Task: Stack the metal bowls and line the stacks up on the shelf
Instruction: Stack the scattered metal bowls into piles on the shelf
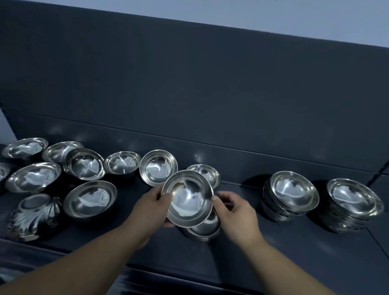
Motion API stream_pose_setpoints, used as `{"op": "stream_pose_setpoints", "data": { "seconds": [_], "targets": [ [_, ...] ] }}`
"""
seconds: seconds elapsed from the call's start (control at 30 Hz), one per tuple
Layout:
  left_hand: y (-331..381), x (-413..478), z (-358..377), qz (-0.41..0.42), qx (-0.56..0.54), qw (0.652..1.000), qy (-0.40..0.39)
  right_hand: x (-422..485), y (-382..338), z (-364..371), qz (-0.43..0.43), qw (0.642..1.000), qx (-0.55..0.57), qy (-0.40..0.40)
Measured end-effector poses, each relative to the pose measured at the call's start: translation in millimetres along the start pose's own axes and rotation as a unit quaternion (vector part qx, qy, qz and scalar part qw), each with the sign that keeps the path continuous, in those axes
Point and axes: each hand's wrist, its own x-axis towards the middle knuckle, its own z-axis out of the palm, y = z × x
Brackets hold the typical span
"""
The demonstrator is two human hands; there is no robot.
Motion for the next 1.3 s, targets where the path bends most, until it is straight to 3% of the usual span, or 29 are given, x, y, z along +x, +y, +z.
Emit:
{"op": "stream_pose_setpoints", "data": {
  "seconds": [0.1,0.2,0.43,0.6,0.67,0.87,1.1,1.3],
  "targets": [
    [-7.3,5.5,-3.1,-0.018,0.029,0.999,0.011,0.1,10.1,1.3,0.056,0.994,-0.077,-0.045],
    [-14.1,10.9,-2.0,-0.047,0.039,0.998,-0.004,-0.3,16.6,3.1,0.091,0.99,-0.056,-0.087],
    [-18.7,18.9,-4.7,-0.055,0.075,0.995,0.03,5.5,26.1,20.4,0.169,0.967,0.155,-0.11],
    [-26.6,27.0,-16.1,-0.025,0.167,0.982,0.081,13.8,18.2,36.9,0.185,0.943,0.226,-0.16],
    [-27.3,30.7,-20.5,-0.029,0.17,0.981,0.086,20.8,15.4,42.6,0.193,0.937,0.248,-0.15],
    [-30.4,36.4,-27.3,-0.035,0.167,0.981,0.087,57.3,15.3,39.9,0.238,0.947,0.216,-0.02],
    [-36.1,38.0,-24.8,-0.057,0.09,0.993,0.047,89.7,15.1,48.3,0.275,0.923,0.266,-0.042],
    [-34.1,35.9,-15.8,-0.056,0.029,0.997,0.051,94.8,18.1,47.0,0.291,0.903,0.316,0.0]
  ]
}}
